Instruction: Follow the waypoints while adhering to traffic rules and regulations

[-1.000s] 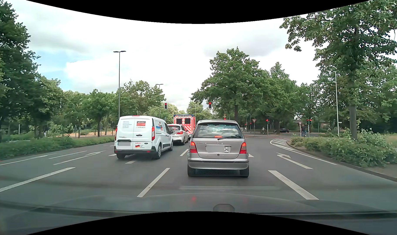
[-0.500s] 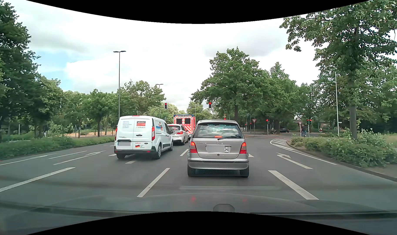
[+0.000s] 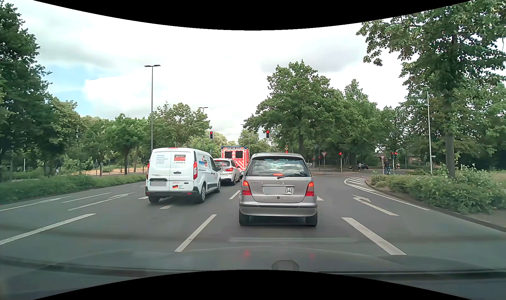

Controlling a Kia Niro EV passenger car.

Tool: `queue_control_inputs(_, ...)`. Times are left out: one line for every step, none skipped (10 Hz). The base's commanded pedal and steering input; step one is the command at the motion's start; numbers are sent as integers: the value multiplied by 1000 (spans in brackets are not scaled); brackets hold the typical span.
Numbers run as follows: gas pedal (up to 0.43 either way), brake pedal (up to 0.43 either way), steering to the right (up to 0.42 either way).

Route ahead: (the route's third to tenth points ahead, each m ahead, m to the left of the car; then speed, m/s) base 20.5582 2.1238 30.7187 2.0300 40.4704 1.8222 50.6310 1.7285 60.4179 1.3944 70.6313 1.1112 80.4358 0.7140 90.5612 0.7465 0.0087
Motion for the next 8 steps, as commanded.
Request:
queue_control_inputs(0,195,-7)
queue_control_inputs(0,195,-7)
queue_control_inputs(0,195,-7)
queue_control_inputs(0,195,-7)
queue_control_inputs(0,195,-7)
queue_control_inputs(0,195,-7)
queue_control_inputs(0,195,-7)
queue_control_inputs(0,195,-7)
